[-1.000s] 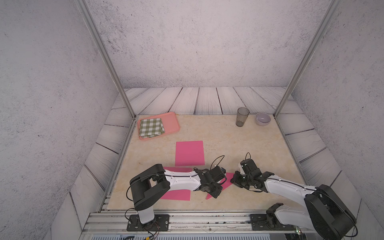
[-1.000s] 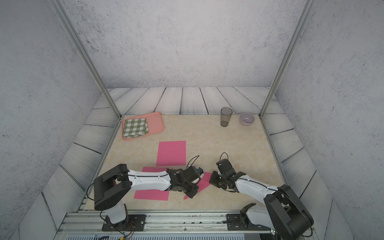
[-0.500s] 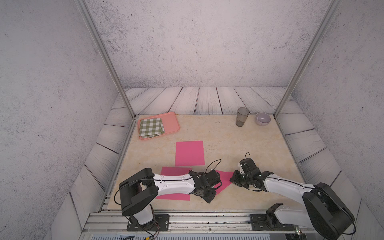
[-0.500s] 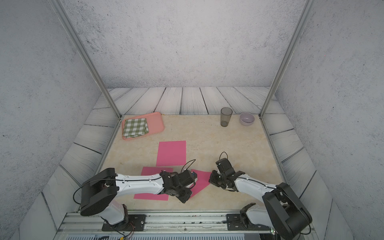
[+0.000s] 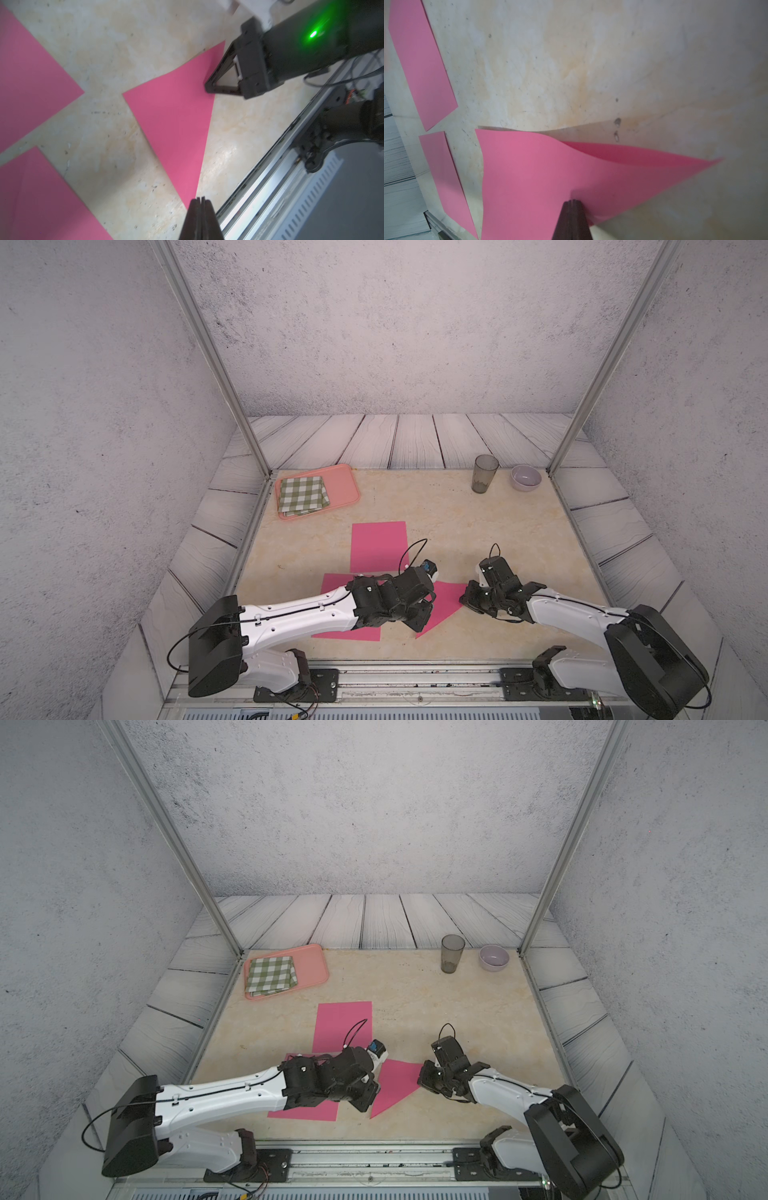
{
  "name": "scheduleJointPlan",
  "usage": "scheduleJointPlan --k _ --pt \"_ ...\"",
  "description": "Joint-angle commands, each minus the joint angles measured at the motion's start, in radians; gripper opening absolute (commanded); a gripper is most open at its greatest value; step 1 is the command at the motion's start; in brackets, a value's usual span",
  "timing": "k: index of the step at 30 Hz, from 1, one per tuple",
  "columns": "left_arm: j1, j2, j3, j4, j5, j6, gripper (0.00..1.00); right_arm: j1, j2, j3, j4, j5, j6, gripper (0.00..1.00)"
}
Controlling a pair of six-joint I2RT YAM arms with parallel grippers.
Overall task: Fold the square paper diagonally
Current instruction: Fold the paper at the center of the board.
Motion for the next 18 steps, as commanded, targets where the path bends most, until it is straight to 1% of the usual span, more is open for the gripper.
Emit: scheduleJointPlan --k 1,5,8,12,18 --pt "0.001 0.097 0.052 0.069 0.059 -0.005 0.0 -0.004 0.075 -0.066 -0.169 0.146 -0.023 0.0" --pt "-0.003 0.242 0.054 0.159 0.077 -0.04 0.0 -0.003 0.078 -0.064 -0.168 0.146 -0.029 0.0" --pt "-0.003 0.306 0.039 0.213 0.065 -0.054 0.0 -0.003 0.078 -0.064 -0.166 0.145 -0.029 0.0" --pt "-0.004 0.335 0.031 0.225 0.032 -0.055 0.0 -0.004 0.081 -0.066 -0.16 0.145 -0.031 0.0" --pt "-0.005 0.378 0.017 0.239 0.042 -0.052 0.0 -0.004 0.107 -0.058 -0.152 0.143 -0.035 0.0"
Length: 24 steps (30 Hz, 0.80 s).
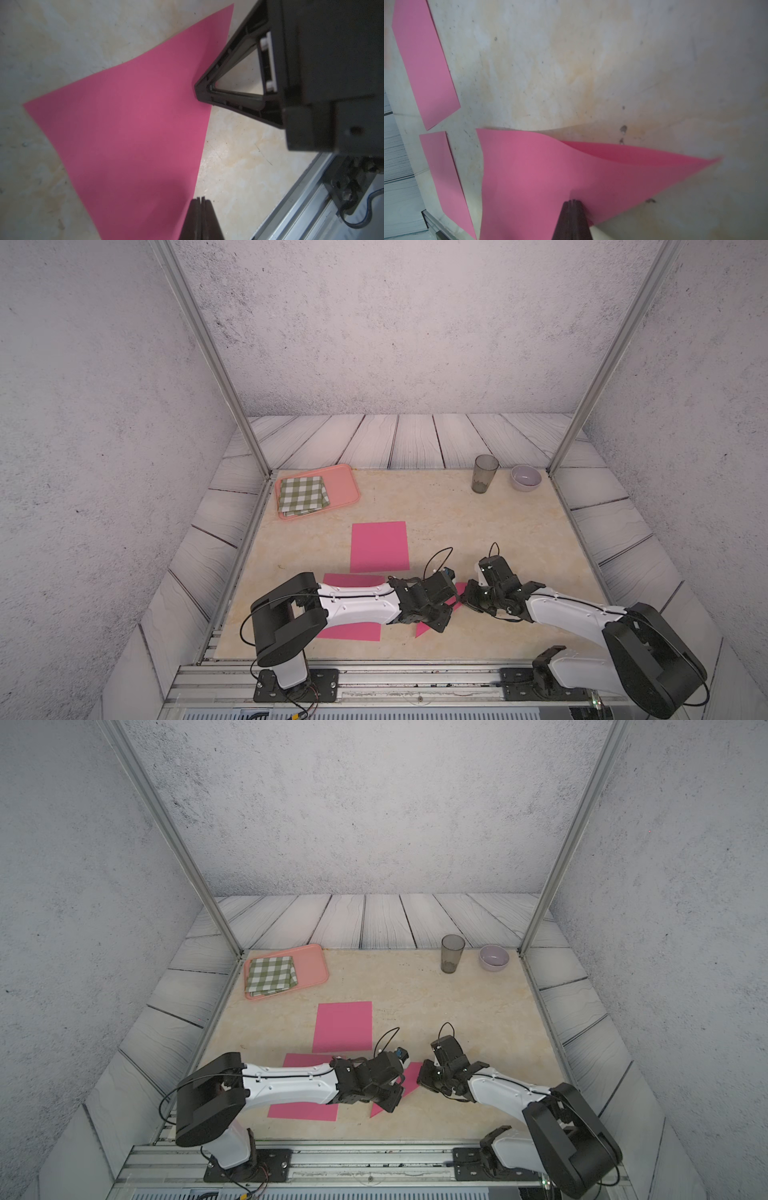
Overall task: Fold the square paper diagonally
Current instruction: Fold the paper at the center of the board.
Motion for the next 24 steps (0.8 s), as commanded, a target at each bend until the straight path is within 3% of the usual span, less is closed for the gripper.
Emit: scheduleJointPlan --k 1,24 --pt "-0.005 0.036 -0.017 0.023 -0.003 -0.006 0.0 -0.004 0.089 -0.063 -0.178 0.14 -0.018 0.0" --pt "-0.005 0.031 -0.138 0.026 -0.053 -0.057 0.0 -0.003 0.109 -0.059 -0.175 0.14 -0.014 0.0"
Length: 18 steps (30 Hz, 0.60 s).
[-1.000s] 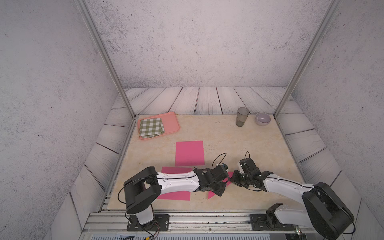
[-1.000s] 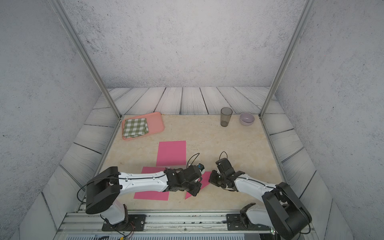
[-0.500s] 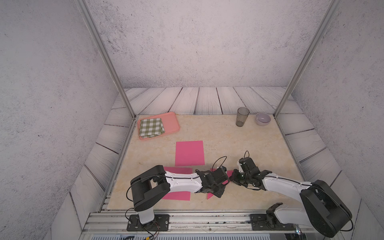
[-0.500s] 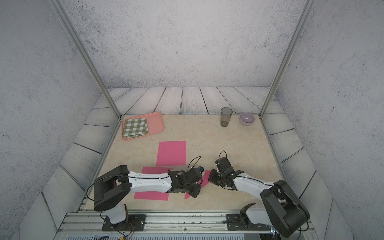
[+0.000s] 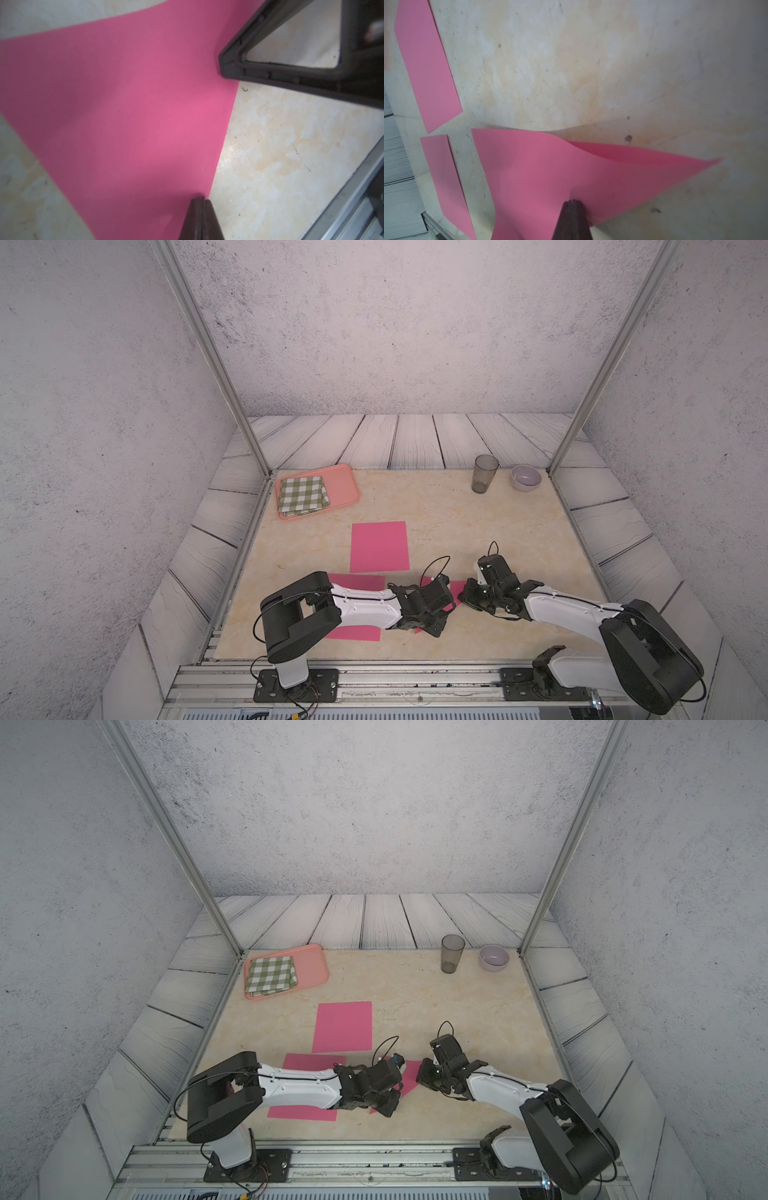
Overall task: Fold the square paper diagonally
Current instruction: Fold the paper at the center of the board.
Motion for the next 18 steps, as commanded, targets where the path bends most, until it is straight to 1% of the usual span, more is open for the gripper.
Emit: scheduleJointPlan --k 1,5,11,18 --pt "-0.002 -0.02 -0.051 -0.084 -0.023 -0.015 0.0 -0.003 0.093 -0.069 -0.182 0.138 -0.012 0.0" --pt "-0.003 -0.045 -0.062 -0.135 -0.04 -0.013 0.0 -0.003 0.098 -0.069 -0.18 0.138 -0.012 0.0" --pt "-0.013 -0.077 -0.092 -0.148 -0.038 -0.023 0.0 -0.004 0.101 -0.068 -0.18 0.138 -0.01 0.0" --pt "-0.075 -0.077 -0.074 -0.19 -0.022 -0.019 0.0 -0.003 0.108 -0.067 -0.176 0.14 -0.008 0.0"
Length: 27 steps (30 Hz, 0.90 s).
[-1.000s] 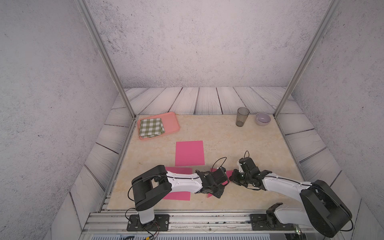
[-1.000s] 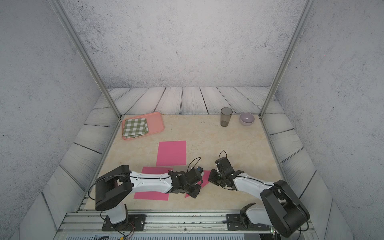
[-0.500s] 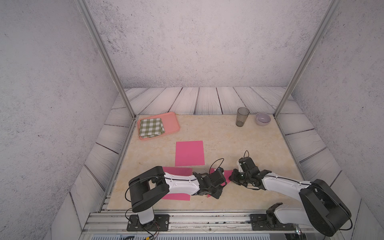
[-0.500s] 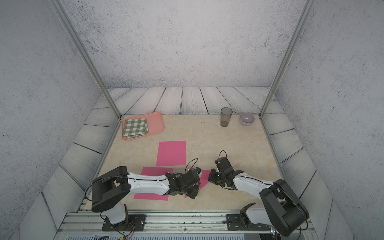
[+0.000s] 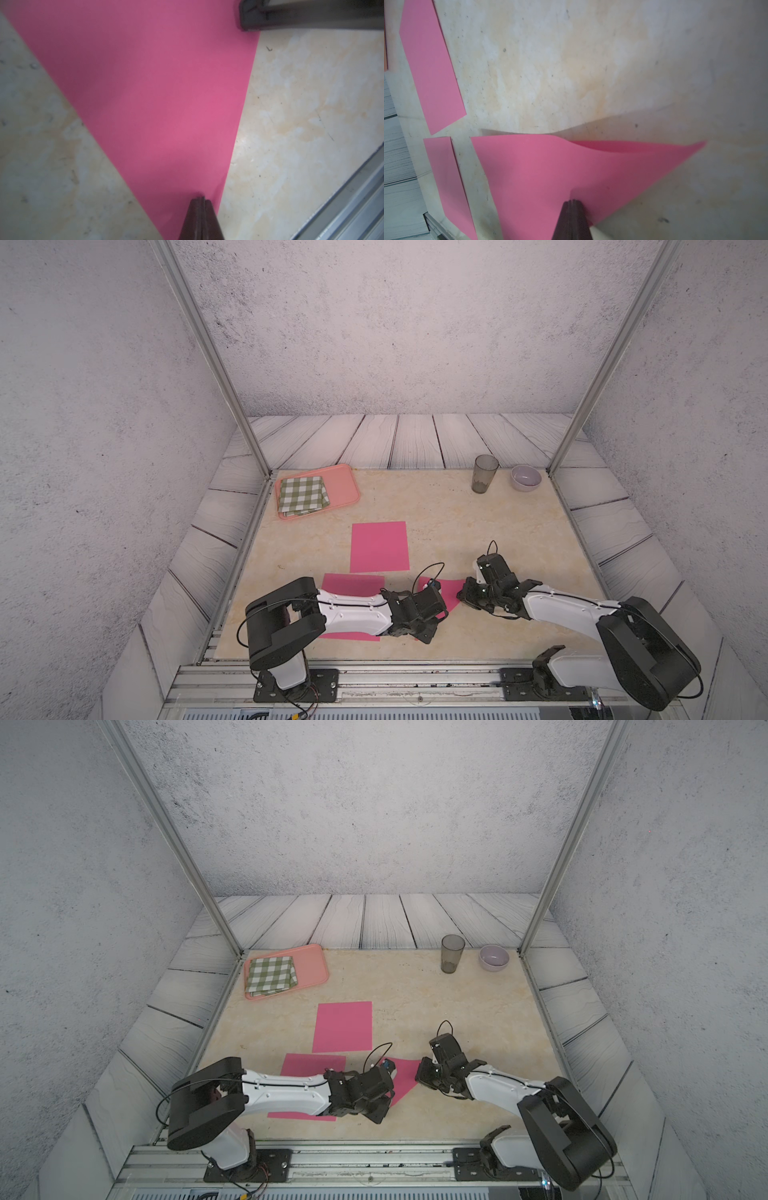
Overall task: Fold the square paper diagonally
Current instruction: Fold the paper at the center of the board.
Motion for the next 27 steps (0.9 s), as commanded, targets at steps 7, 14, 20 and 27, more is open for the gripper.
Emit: scheduleJointPlan --k 7,14,20,27 --pt "-0.08 0.023 -0.027 -0.143 -0.029 -0.061 0.0 -0.003 0.091 -0.071 -0.199 0.142 -0.006 0.0" --pt "-0.111 -0.007 -0.011 -0.198 -0.034 -0.062 0.0 -0.004 0.102 -0.068 -0.197 0.143 -0.004 0.0" --pt "-0.143 -0.023 -0.036 -0.227 -0.048 -0.093 0.0 -0.003 0.105 -0.065 -0.196 0.144 -0.004 0.0" --pt "-0.161 -0.029 -0.065 -0.239 -0.053 -0.118 0.0 -0.004 0.105 -0.065 -0.196 0.143 -0.006 0.0"
